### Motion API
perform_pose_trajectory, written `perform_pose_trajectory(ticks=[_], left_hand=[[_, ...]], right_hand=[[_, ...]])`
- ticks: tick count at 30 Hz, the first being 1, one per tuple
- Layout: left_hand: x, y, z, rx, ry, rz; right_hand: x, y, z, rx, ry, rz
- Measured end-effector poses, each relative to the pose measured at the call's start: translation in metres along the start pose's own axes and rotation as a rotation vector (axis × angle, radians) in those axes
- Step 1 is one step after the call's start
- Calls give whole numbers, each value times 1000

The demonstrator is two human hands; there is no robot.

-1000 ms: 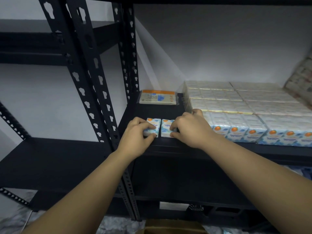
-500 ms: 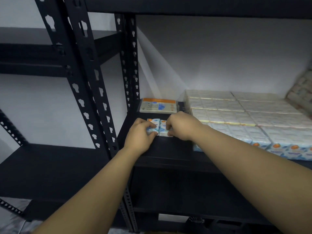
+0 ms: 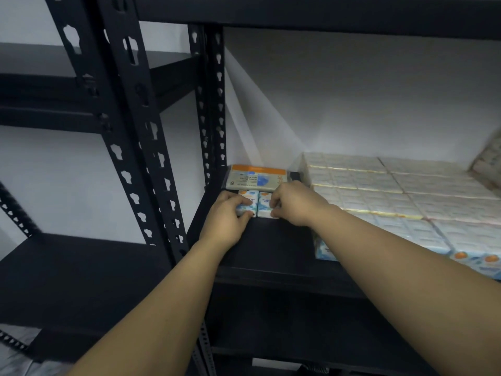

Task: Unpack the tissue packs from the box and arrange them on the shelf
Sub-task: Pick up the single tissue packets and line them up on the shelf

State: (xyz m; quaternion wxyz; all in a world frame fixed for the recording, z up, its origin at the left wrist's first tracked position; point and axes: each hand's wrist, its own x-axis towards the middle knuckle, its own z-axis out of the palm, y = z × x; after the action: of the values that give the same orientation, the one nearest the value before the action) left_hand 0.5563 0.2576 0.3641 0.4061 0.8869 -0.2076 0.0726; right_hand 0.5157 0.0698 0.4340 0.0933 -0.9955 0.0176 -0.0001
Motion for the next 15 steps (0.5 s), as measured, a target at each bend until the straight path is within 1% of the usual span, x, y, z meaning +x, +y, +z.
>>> perform_pose_trajectory(ticks=[15], left_hand=[[-1,-2,0,-4,3,-2]], right_hand=[[-2,0,3,29,18,22]])
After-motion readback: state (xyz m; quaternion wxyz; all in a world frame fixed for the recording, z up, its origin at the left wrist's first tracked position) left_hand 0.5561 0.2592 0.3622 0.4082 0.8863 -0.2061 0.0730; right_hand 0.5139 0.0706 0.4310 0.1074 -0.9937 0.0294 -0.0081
